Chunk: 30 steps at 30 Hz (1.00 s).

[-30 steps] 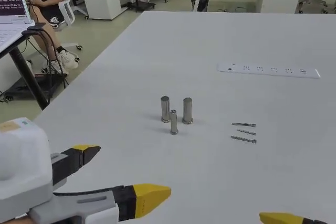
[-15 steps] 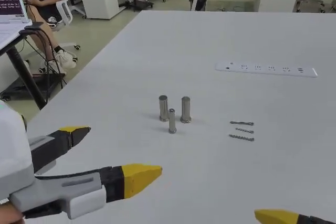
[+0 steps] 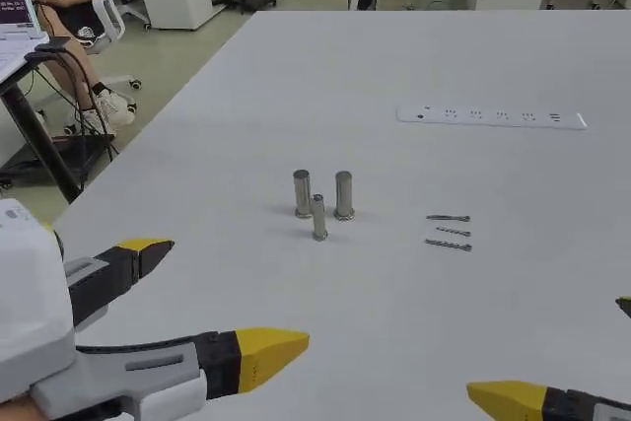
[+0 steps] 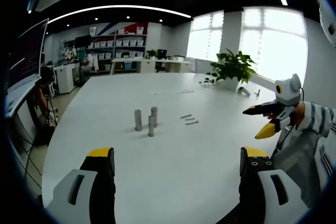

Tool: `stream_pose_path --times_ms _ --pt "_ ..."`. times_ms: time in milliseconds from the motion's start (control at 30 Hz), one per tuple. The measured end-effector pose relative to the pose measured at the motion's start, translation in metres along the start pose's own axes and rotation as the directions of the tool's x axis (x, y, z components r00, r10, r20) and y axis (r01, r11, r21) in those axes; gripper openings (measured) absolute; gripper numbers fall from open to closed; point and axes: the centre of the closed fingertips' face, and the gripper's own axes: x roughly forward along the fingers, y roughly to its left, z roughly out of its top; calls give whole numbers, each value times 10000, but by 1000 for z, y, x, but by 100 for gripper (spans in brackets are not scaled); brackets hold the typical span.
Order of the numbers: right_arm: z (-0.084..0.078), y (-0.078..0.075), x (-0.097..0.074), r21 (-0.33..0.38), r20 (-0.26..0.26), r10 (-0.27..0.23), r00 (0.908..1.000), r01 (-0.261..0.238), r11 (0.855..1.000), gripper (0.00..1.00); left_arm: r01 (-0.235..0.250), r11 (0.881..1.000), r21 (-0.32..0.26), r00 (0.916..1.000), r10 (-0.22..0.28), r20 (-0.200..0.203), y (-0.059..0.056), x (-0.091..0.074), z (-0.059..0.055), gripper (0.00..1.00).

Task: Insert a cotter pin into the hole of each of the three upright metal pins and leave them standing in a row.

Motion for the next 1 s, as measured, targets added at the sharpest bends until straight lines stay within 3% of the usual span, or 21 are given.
stream_pose_path --times_ms 33,133,233,433,567,733,800,867,1000 --pt "0 0 -1 14 29 -16 10000 16 10000 98 69 10000 -42 9999 -69 -81 -1 1 -2 99" --pt "1 -1 -3 -24 16 -121 9999 121 9999 98 231 9996 -142 9991 -226 357 -6 6 2 99" --pt "3 0 -9 -79 14 -211 9998 212 9997 98 260 9997 -50 9989 -258 402 -7 11 4 99" --pt "4 -3 -19 -90 54 -406 9992 407 9991 98 554 9957 739 9978 -525 -406 -14 22 -3 99" --pt "1 -6 -24 -132 -36 -603 9982 602 9981 98 683 9932 946 9973 -653 -346 -17 29 2 99" --pt "-5 -9 -27 -193 -279 -752 9968 747 9970 98 770 9917 1033 9970 -767 -75 -17 38 7 99" --pt "-6 -10 -31 -366 -335 -867 9957 854 9957 98 661 9922 1059 9977 -644 -202 -13 42 5 99" --pt "-4 -11 -32 -466 -287 -936 9952 922 9946 98 424 9867 1571 9985 -364 -413 -6 46 3 99" --pt "-5 -14 -31 -470 -409 -897 9951 877 9950 98 571 9871 1499 9978 -514 -416 -4 51 5 99"
